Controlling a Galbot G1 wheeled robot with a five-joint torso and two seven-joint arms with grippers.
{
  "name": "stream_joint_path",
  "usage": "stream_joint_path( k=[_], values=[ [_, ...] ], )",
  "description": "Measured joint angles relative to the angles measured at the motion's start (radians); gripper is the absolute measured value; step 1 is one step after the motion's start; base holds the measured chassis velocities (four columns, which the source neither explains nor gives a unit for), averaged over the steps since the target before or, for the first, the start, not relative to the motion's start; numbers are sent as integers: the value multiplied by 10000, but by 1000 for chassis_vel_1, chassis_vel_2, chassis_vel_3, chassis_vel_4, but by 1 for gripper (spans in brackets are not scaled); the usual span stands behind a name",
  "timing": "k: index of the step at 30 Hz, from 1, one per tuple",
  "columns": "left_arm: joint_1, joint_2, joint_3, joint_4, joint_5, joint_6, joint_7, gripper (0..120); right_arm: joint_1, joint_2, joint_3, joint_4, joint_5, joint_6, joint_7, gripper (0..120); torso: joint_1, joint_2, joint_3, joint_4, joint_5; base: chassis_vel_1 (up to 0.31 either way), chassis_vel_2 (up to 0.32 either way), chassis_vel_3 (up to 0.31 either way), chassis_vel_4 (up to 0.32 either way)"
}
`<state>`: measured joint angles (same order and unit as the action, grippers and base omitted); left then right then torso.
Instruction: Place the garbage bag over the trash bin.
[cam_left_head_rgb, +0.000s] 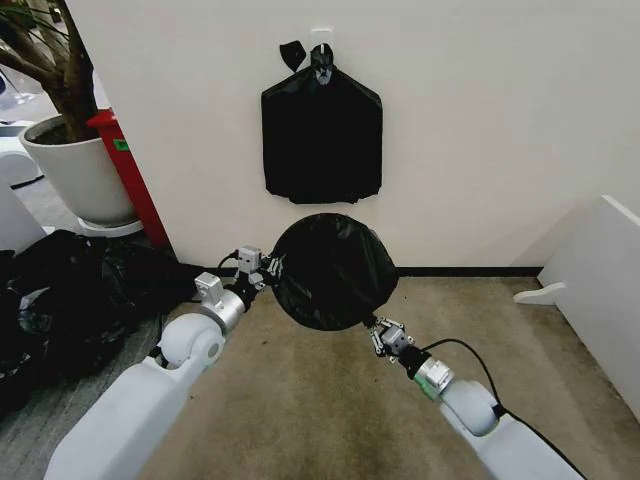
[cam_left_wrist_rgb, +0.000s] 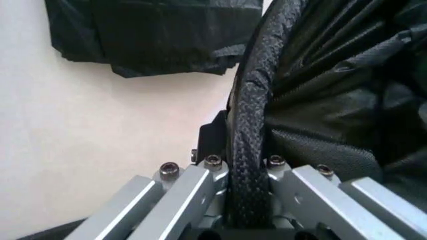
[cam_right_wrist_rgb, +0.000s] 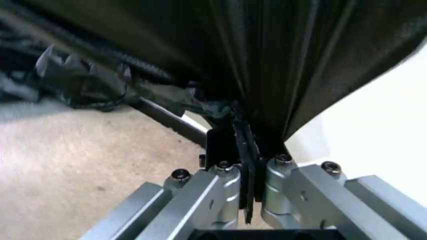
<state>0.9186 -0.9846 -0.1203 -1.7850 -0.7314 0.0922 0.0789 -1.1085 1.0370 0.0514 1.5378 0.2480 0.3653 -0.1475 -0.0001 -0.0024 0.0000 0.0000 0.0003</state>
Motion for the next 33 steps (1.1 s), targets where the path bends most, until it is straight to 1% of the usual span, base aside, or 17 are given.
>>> stream_joint_path(
  k=[5,9,11,12,13,16,17,18,21,22,24,26,27,28,29,32,33],
  values=[
    [-131,-99,99,65,-3,2,5,1,-122,92,-261,-51,537,-193,-23,0,0,0,0,-2,0,0,0,0,0],
    [-157,-99,99,118,-4,-21,-59,1,-293,-6,-252,-73,254,422,-599,11,0,0,0,0,0,0,0,0,0],
    [-158,-94,77,198,30,-73,-178,1,-411,-199,19,-75,220,1274,-1845,21,0,0,0,0,0,0,0,0,0],
    [-158,-94,77,198,30,-73,-178,1,-411,-199,19,-75,220,1274,-1845,21,0,0,0,0,0,0,0,0,0],
    [-151,-97,56,236,93,-109,-237,1,-485,-353,168,-56,264,1709,-2759,26,0,0,0,-1,-1,0,0,0,0],
    [-71,-103,-22,250,213,-175,-323,1,-688,-674,316,232,706,2098,-4359,36,0,1,0,0,0,0,0,0,0],
    [-55,-119,-26,277,249,-193,-372,1,-878,-832,384,472,950,2218,-5022,41,0,1,0,1,-1,0,0,0,0],
    [-32,-152,-32,376,326,-218,-458,1,-1272,-1024,735,958,1284,2458,-6654,54,0,2,0,-7,0,0,0,0,0],
    [86,-140,-55,381,376,-235,-481,1,-1326,-1080,1003,1256,1329,2565,-7407,70,0,2,0,0,0,0,0,0,0],
    [86,-140,-55,381,376,-235,-481,1,-1326,-1080,1003,1256,1329,2565,-7407,70,0,2,0,0,0,0,0,0,0],
    [113,-136,-44,384,436,-281,-499,1,-1394,-1058,1013,1622,1511,2528,-6836,77,0,2,0,0,0,0,0,0,0],
    [164,-154,31,384,602,-417,-500,1,-1425,-989,679,2210,1596,2258,-4988,84,0,2,-1,-2,0,0,0,0,0],
    [201,-175,81,373,717,-522,-507,1,-1415,-918,428,2624,1615,1939,-3717,84,0,2,0,-2,0,0,0,0,0],
    [249,-203,129,331,835,-643,-521,1,-1381,-848,225,2980,1623,1576,-2731,82,0,2,0,-1,-1,0,0,0,0],
    [249,-203,129,331,835,-643,-521,1,-1381,-848,225,2980,1623,1576,-2731,82,0,2,0,-1,-1,0,0,0,0],
    [438,-322,272,95,1200,-1033,-531,1,-1170,-602,-496,3997,1562,-33,1,71,0,2,0,0,-1,0,0,0,0],
    [465,-338,293,76,1266,-1092,-530,1,-1143,-580,-581,4084,1563,-190,250,68,0,2,-1,-1,0,0,0,0,0]
  ],
)
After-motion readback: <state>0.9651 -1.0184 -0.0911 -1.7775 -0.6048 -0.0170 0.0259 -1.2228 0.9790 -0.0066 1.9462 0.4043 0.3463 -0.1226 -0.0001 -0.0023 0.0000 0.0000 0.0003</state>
